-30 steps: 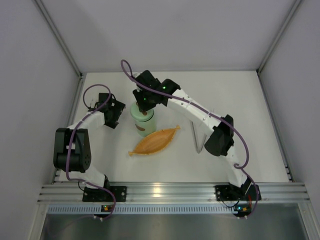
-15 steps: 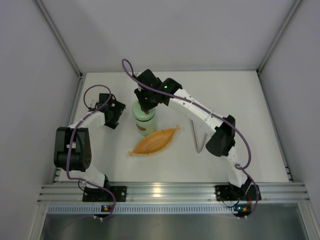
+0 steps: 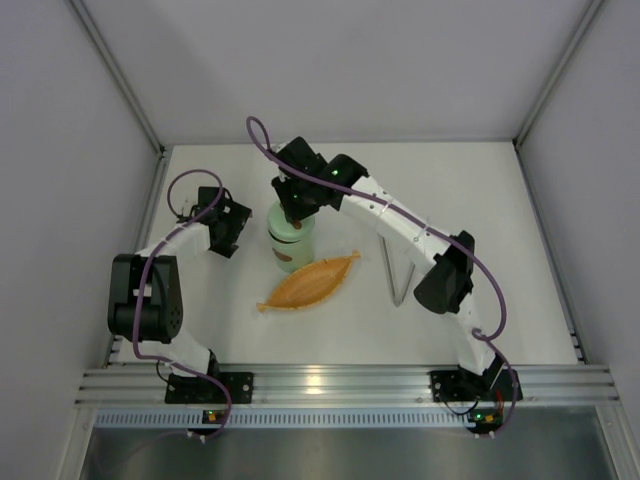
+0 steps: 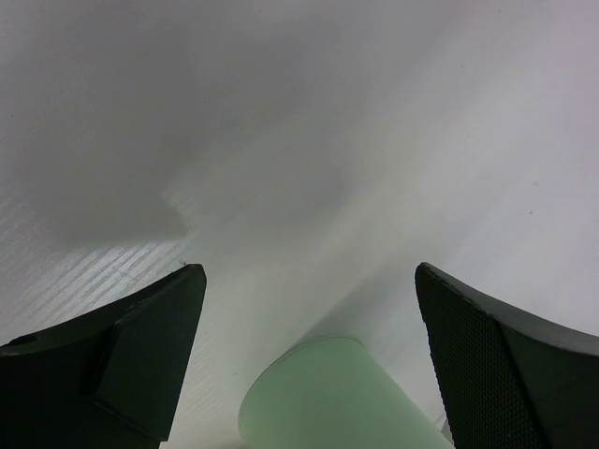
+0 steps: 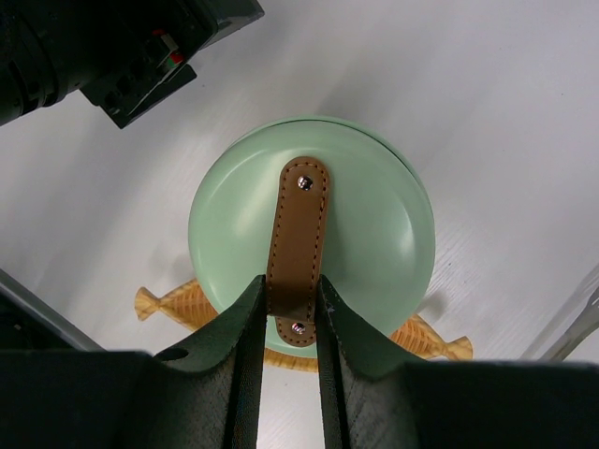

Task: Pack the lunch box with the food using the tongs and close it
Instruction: Close the box lid on the packing box.

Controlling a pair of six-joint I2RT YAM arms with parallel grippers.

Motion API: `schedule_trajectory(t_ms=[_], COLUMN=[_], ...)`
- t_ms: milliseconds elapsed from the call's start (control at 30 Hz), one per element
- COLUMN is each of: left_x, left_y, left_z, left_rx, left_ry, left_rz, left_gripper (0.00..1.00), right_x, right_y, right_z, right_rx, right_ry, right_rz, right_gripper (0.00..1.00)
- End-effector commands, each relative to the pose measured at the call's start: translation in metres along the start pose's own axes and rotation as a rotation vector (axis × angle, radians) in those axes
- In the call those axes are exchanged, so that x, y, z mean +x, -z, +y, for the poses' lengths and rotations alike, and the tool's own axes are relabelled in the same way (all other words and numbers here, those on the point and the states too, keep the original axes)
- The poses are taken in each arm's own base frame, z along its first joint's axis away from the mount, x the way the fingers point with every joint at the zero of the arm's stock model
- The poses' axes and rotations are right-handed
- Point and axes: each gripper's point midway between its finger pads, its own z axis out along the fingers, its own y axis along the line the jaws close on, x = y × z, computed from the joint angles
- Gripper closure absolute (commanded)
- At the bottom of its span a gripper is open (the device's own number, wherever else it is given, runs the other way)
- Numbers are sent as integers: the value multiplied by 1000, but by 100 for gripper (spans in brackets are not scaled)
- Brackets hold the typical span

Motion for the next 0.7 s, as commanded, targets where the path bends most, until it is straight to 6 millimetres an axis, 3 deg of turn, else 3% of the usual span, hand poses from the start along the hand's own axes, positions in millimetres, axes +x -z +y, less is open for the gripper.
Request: schedule_trajectory(t_ms=[0, 667], left_x=[0, 3], left_y=[-2, -5], left_z=[-7, -4], left_rx=[30, 24], left_ry=[7, 6], left_rz=[-1, 7], left_gripper=[2, 2], right_x=[-10, 7], right_y=[21, -6], right_z=[-3, 1], right_rx=[-14, -34], right_ry=[4, 7], right_rz=[-28, 41], right_gripper=[86, 86])
